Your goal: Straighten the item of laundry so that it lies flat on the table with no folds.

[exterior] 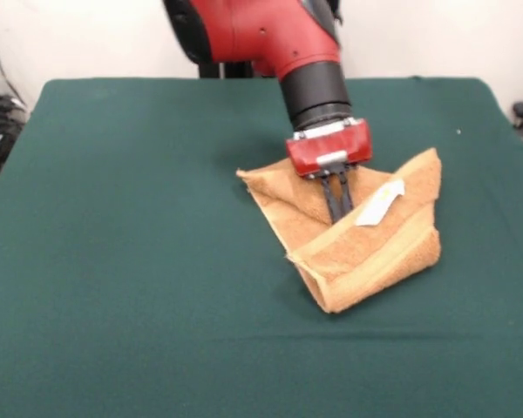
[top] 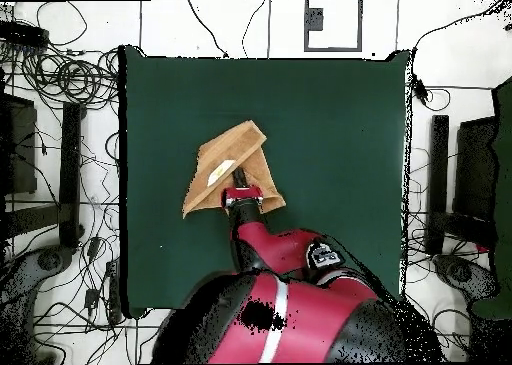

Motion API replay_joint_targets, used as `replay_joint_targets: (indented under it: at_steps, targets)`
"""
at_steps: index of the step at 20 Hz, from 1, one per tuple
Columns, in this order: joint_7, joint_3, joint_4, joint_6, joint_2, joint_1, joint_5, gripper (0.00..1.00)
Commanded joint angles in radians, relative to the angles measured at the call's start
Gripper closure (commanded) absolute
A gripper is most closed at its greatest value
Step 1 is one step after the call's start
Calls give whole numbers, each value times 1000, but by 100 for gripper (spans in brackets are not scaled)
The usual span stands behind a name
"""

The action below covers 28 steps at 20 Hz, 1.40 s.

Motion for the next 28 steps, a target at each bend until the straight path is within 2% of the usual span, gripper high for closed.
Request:
replay_joint_targets:
  at_steps: [1, 4, 7, 9, 12, 14, 16, 18, 20, 23, 28]
  targets:
    - [9, 33, 42, -200, 25, 217, 377, 100]
    - [5, -15, 100, -208, 19, 329, 536, 100]
    - [20, -29, 96, -176, 19, 403, 649, 100]
    - [35, -38, 83, -158, 18, 428, 682, 100]
    - [81, -51, 71, -184, 11, 432, 658, 100]
    - [100, -63, 83, -179, -22, 442, 673, 100]
    - [93, -72, 97, -141, -63, 466, 733, 100]
    - [55, -90, 101, -93, -81, 498, 832, 100]
    - [10, -115, 100, -42, -83, 515, 892, 100]
    - [7, -136, 120, 13, -124, 515, 876, 100]
    - [-19, -195, 154, 148, -261, 515, 859, 100]
